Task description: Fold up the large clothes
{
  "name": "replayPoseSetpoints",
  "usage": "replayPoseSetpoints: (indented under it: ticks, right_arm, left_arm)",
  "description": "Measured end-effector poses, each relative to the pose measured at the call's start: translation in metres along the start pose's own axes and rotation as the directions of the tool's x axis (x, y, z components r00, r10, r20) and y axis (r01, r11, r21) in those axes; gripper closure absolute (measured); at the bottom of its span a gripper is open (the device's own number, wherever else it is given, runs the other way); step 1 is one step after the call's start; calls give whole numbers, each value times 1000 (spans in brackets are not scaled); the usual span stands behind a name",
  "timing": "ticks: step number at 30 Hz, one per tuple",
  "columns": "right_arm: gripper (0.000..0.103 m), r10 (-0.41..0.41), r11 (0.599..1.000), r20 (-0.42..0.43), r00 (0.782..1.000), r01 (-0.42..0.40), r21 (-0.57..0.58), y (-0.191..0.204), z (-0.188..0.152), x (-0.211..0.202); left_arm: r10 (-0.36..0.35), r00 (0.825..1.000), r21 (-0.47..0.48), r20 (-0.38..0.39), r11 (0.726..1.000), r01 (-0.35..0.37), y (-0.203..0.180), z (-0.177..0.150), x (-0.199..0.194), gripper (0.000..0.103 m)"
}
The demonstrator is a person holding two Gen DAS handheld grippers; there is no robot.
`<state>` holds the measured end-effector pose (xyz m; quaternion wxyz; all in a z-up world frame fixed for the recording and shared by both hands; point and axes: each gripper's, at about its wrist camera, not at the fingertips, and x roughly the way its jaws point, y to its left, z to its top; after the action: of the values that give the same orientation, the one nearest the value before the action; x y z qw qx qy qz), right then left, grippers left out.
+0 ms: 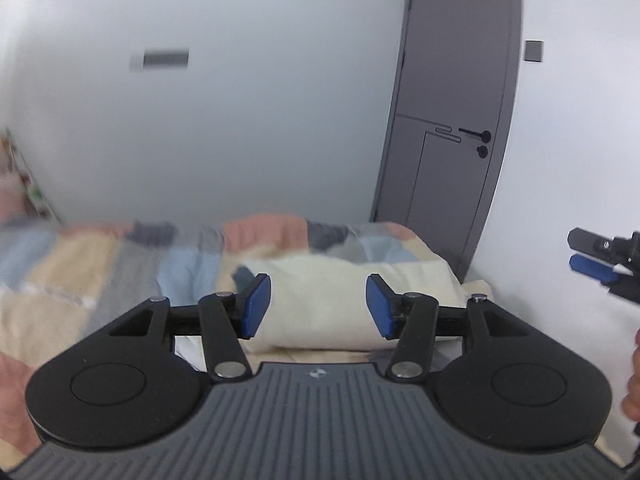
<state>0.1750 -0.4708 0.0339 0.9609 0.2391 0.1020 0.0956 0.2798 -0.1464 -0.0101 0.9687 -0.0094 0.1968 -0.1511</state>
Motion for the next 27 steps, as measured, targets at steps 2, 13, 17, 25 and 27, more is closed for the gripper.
replayPoseSetpoints:
  ticks: [2,13,17,25,27]
  right_arm:
    - [39,-14,999,2,1000,14,-39,10,0,-9]
    - [39,-120,972,-25,992,112,-207,35,-38,-62]
    - [39,-136,958,-20,991,126,-257,48,-50,-77]
    - [39,-173,934,-41,984,151,-324,68,-80,-87]
    - [39,-177,935,-51,983,152,-322,70,-87,-87]
  left_arm:
    - [-3,1000,15,26,1000,3,-5,1,-23,44]
    - [-55,997,26,56,998,53,-15,-38,-93,44]
    - [-63,997,20,44,998,63,-13,-56,-105,44]
    - [-55,997,3,52,998,55,-9,-89,-113,40]
    - [-29,998,9,51,1000,28,-8,-96,-111,39]
